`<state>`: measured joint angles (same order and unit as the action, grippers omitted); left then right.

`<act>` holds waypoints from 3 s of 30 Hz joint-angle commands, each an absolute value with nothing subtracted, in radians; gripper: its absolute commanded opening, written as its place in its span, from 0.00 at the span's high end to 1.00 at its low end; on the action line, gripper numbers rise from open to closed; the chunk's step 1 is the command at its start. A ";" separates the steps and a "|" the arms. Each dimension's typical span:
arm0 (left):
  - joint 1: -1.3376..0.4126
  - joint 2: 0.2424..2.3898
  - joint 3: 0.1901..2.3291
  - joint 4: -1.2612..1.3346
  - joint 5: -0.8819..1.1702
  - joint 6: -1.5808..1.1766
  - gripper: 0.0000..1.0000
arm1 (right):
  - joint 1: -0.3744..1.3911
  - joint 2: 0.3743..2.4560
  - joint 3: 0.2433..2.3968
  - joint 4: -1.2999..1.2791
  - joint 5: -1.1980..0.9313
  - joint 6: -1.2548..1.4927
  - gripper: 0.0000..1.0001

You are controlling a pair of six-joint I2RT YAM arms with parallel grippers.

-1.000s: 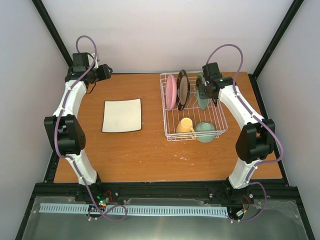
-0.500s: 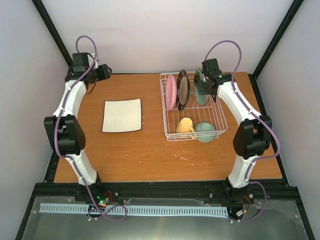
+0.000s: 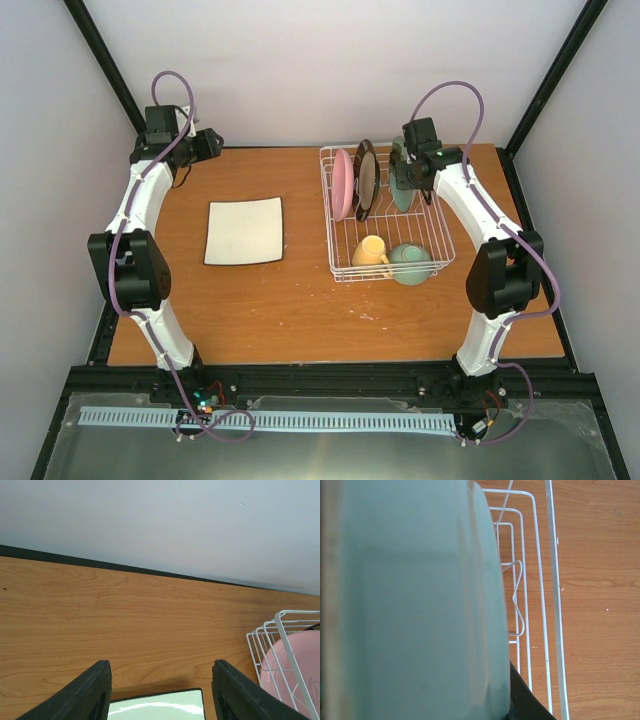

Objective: Load the mixed dishes into the dish rack

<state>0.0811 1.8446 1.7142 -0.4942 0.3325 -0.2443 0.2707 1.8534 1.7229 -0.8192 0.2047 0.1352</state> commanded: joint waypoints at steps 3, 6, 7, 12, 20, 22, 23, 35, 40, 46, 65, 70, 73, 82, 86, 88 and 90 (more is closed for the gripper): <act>0.078 1.812 1.736 -0.483 0.331 -0.228 0.45 | 0.262 1.895 1.701 -0.768 0.255 0.265 0.97; 0.078 1.809 1.736 -0.484 0.328 -0.227 0.45 | 0.258 1.914 1.714 -0.782 0.246 0.277 0.97; 0.078 1.810 1.737 -0.485 0.327 -0.227 0.45 | 0.257 1.922 1.719 -0.788 0.241 0.278 0.97; 0.078 1.812 1.740 -0.483 0.329 -0.227 0.46 | 0.256 1.950 1.722 -0.805 0.227 0.278 0.97; 0.078 1.822 1.748 -0.487 0.334 -0.229 0.46 | 0.255 1.996 1.740 -0.860 0.190 0.268 0.81; 0.078 1.825 1.752 -0.494 0.333 -0.226 0.46 | 0.255 1.993 1.737 -0.862 0.194 0.268 0.62; 0.078 1.828 1.752 -0.499 0.334 -0.222 0.45 | 0.255 1.990 1.736 -0.861 0.197 0.270 0.53; 0.177 1.796 1.561 -0.440 0.521 -0.295 0.45 | 0.251 1.862 1.656 -0.758 0.224 0.276 0.30; 0.257 1.793 1.401 -0.406 0.624 -0.328 0.48 | 0.245 1.770 1.637 -0.727 0.294 0.296 0.30; 0.266 1.898 1.439 -0.576 0.598 -0.225 0.53 | 0.244 1.647 1.622 -0.671 0.388 0.308 0.29; 0.314 2.081 1.438 -0.577 0.616 -0.127 0.54 | 0.186 1.649 1.673 -0.655 0.289 0.285 0.30; 0.314 2.142 1.463 -0.548 0.661 -0.099 0.54 | 0.178 1.656 1.683 -0.661 0.273 0.281 0.30; 0.316 2.176 1.473 -0.520 0.676 -0.089 0.54 | 0.176 1.664 1.692 -0.664 0.262 0.278 0.30; 0.328 2.297 1.533 -0.507 0.768 -0.058 0.79 | 0.173 1.700 1.742 -0.694 0.249 0.269 0.31; 0.334 2.337 1.542 -0.504 0.808 -0.044 0.98 | 0.173 1.724 1.763 -0.706 0.235 0.264 0.31; 0.337 2.349 1.539 -0.505 0.840 -0.040 0.99 | 0.173 1.732 1.772 -0.708 0.229 0.262 0.32; 0.339 2.351 1.537 -0.506 0.862 -0.035 0.99 | 0.173 1.737 1.778 -0.708 0.220 0.260 0.32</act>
